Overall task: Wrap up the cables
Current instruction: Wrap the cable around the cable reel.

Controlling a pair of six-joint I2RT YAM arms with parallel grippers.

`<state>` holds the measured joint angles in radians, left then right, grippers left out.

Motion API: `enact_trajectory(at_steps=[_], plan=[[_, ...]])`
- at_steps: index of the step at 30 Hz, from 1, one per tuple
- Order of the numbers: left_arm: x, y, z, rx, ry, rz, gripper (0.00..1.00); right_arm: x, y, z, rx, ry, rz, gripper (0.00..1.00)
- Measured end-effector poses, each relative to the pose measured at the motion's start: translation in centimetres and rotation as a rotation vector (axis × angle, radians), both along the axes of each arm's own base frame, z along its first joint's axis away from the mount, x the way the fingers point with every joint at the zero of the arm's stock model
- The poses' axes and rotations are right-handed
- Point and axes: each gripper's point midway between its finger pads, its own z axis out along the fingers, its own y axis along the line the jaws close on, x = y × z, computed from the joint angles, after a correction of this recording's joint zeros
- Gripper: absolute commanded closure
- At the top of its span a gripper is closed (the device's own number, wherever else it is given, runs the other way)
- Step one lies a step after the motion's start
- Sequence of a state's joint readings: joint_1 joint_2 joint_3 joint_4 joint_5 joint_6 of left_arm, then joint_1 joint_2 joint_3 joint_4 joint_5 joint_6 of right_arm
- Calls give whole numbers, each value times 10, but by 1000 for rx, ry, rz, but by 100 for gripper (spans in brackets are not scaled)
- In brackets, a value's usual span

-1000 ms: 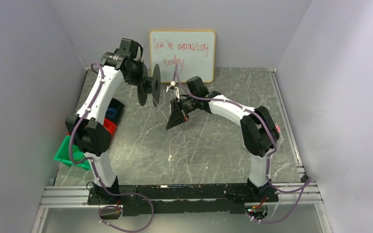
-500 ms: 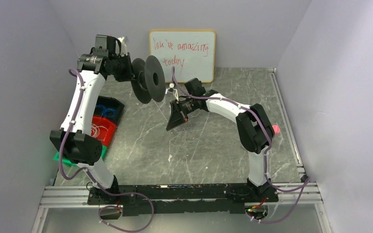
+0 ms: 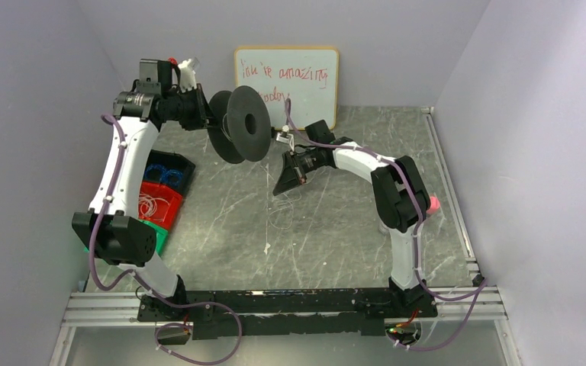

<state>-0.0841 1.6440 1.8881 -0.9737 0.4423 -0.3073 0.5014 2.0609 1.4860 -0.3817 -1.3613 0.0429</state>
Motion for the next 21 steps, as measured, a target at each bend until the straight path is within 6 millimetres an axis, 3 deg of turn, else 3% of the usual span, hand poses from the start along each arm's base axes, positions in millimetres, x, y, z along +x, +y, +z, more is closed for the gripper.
enact_trajectory(at_steps=[11,21], plan=[[-26,-16,14,-24,-68,-187,98,27,-20,-3,2,25,-67,100],[-49,-18,3,36,-83,-356,98,51,-45,11,43,68,-117,100]])
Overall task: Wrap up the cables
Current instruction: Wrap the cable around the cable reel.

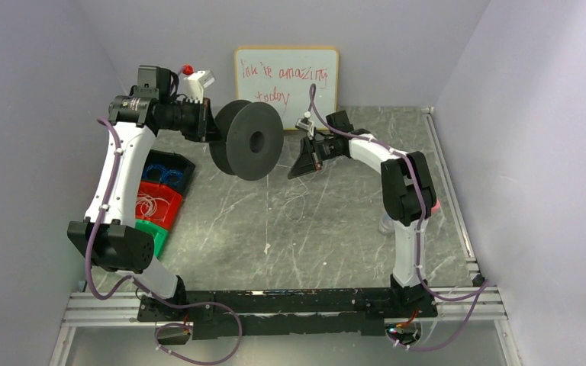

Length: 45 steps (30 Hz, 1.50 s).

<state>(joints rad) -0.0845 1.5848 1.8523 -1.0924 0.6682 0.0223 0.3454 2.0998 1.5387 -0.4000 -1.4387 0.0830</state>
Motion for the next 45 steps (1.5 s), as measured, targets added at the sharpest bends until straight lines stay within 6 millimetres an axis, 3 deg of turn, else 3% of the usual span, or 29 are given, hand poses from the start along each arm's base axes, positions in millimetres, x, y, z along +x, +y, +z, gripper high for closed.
enact_trajectory(at_steps=[10,16,20,25,36,45], plan=[[-10,3,-11,95,-59,-127,98,0,-13,23,46,78,-12,100],[-24,-12,-25,201,-90,-251,98,0,-20,43,75,115,-18,100],[-26,-21,-43,296,-94,-284,98,-1,-23,69,94,92,-9,100],[-13,-22,-43,355,-152,-249,98,-5,-27,83,98,84,-8,100],[-6,-35,-49,447,-203,-195,98,6,-28,79,93,144,-120,89],[6,-17,-67,538,-161,-59,98,-3,-26,105,128,58,-117,93]])
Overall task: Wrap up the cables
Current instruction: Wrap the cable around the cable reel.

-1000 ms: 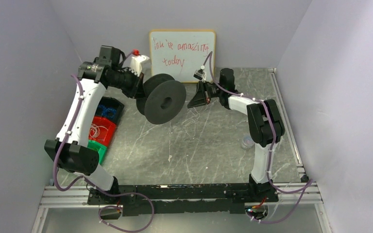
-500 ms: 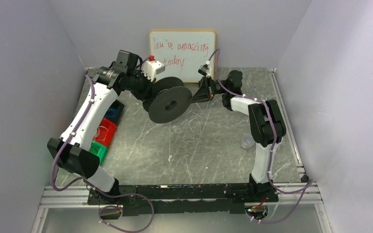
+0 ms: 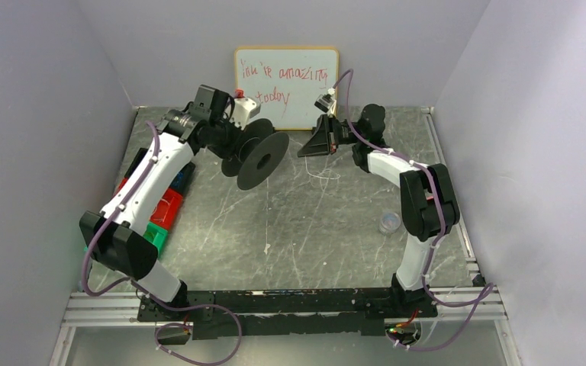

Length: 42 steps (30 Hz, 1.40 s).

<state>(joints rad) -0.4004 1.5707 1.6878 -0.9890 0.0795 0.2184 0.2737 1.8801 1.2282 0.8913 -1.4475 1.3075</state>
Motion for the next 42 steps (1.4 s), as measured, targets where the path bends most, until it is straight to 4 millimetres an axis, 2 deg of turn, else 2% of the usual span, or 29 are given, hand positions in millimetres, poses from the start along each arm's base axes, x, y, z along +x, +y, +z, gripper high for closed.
enact_trajectory(at_steps=[6,14,21,24,29,34,42], plan=[[7,-7,-2,-18,-7,51,98,-5,7,2,6,1,13,93],[16,-12,-29,6,56,106,98,-26,31,6,16,-5,72,93],[21,-16,-34,54,2,131,98,-32,33,33,53,-73,135,99],[23,-14,-44,76,-12,141,98,-34,35,43,63,-116,160,100],[16,-13,-45,80,-39,141,98,-31,32,34,40,-85,174,100],[27,-8,-38,104,-78,219,98,-28,30,31,38,-79,166,100],[40,-17,-33,65,-51,345,98,-47,54,6,26,-27,215,100]])
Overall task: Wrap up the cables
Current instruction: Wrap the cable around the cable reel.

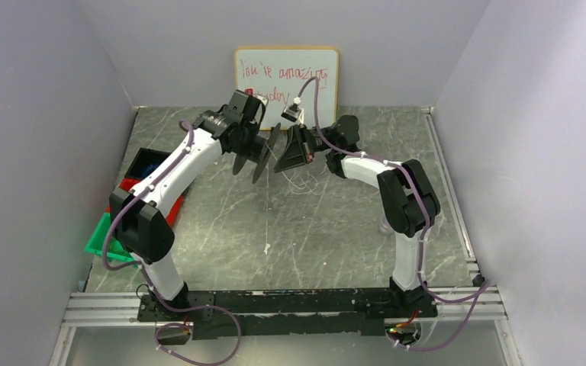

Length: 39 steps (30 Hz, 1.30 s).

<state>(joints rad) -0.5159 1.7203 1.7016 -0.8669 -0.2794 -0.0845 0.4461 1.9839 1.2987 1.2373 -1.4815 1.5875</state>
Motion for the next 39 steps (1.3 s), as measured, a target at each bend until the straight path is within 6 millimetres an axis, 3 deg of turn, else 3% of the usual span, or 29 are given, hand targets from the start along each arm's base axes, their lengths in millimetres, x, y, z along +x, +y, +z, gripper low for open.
enact_trajectory(at_steps=[4,8,14,20,24,31,39], plan=[[0,2,4,-7,13,55,98,-6,14,-12,-11,21,10,100],[5,9,10,-6,-13,121,98,2,24,-24,-43,21,-85,100],[8,19,9,-1,-12,183,98,11,36,-32,-134,-218,-265,100],[9,13,13,-43,7,199,98,5,43,-76,-259,-392,-275,100],[7,8,25,-102,24,203,98,2,51,-93,-310,-514,-270,99],[7,6,43,-206,40,220,98,8,57,-110,-372,-698,-288,98],[7,17,45,-307,97,268,98,17,57,-116,-380,-805,-284,97]])
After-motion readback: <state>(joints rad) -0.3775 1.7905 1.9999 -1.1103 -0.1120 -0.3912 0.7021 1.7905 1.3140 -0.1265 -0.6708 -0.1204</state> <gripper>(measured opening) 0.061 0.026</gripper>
